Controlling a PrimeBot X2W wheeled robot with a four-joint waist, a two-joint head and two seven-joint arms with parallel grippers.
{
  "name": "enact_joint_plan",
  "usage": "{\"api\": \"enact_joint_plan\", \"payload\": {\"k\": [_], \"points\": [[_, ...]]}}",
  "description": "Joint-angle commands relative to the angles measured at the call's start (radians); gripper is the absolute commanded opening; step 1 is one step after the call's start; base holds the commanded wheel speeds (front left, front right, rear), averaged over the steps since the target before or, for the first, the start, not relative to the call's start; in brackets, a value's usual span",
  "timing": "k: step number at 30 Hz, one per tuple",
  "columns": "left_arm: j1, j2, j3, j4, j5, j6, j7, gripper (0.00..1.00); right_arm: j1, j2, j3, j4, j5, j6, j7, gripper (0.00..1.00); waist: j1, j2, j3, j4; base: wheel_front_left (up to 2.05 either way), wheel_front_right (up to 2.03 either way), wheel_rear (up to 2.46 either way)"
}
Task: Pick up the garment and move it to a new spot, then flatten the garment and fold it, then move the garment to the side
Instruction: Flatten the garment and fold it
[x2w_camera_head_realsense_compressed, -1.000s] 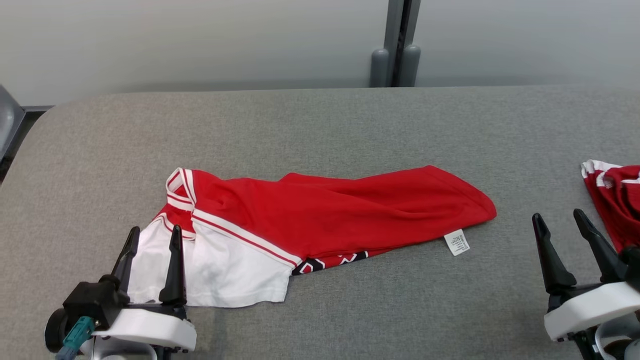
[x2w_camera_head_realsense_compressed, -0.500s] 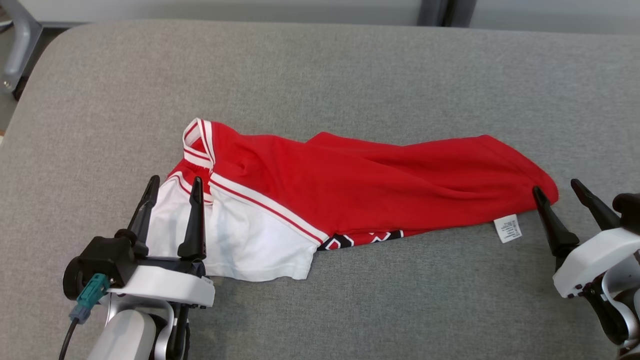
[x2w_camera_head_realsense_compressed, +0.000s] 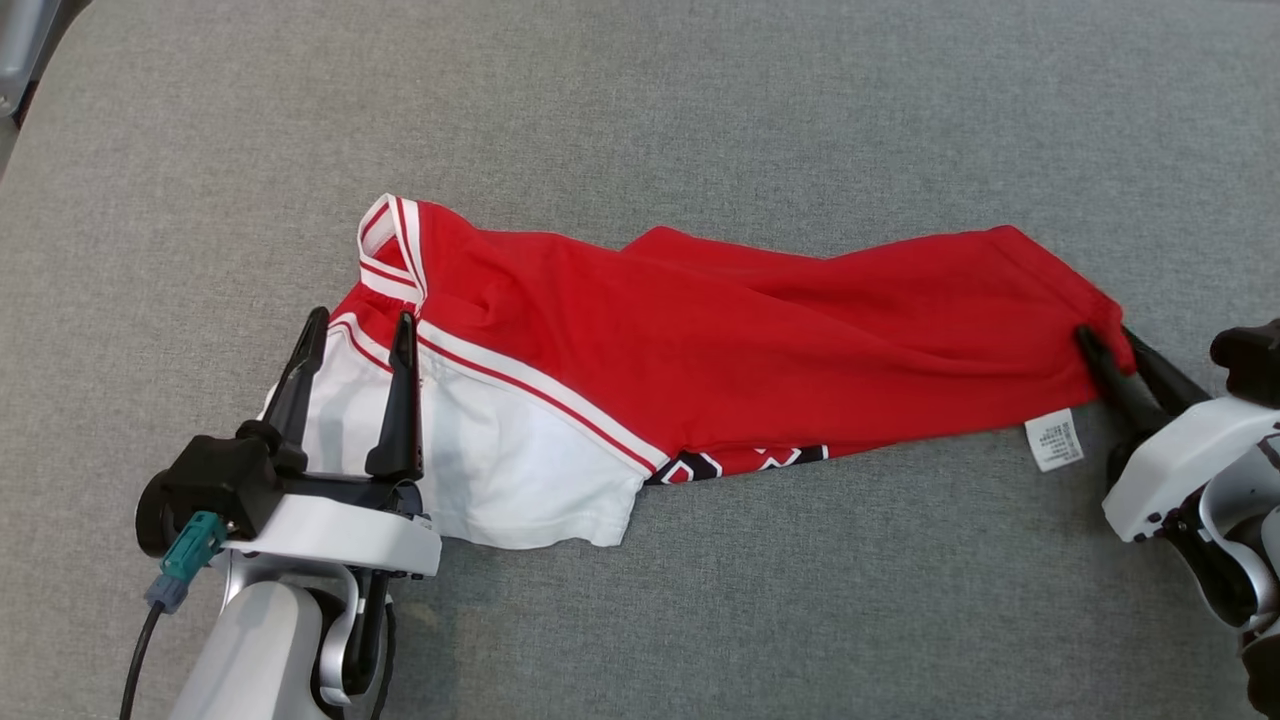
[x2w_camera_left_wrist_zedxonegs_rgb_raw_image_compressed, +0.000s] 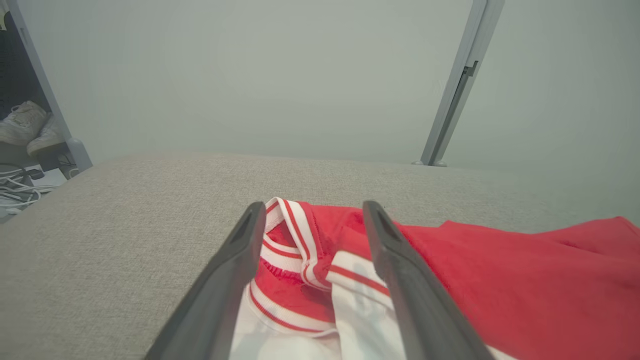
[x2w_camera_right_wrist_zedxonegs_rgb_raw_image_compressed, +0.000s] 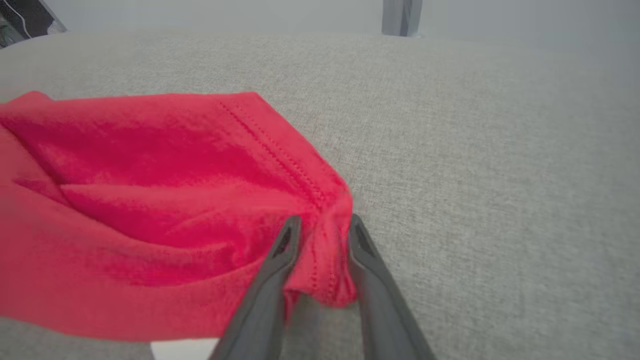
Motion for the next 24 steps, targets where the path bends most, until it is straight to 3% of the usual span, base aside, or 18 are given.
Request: {"api": "enact_joint_plan", "payload": {"k": [1,13,24], "points": [[-0.012,-0.001,0.009,0.004,0.008,-0.008,-0.003,1.0,-0.013,-0.011,0.004,0.003,0.012,0.0,-0.011,0.0,0.0,0.0,0.002,0.0,0.0,0.0,0.0],[-0.032,-0.039,0.053,0.012,0.052,-0.045,-0.003,1.0,-0.091,-0.039,0.031,-0.013,0.064,0.0,-0.08,0.0,0.0,0.0,0.028,-0.003,0.0,0.0,0.0],[-0.07,-0.069,0.065,0.024,0.08,-0.079,-0.003,1.0,-0.252,-0.008,0.104,0.136,0.096,0.0,-0.109,0.0,0.0,0.0,0.067,0.033,0.0,0.0,0.0]]}}
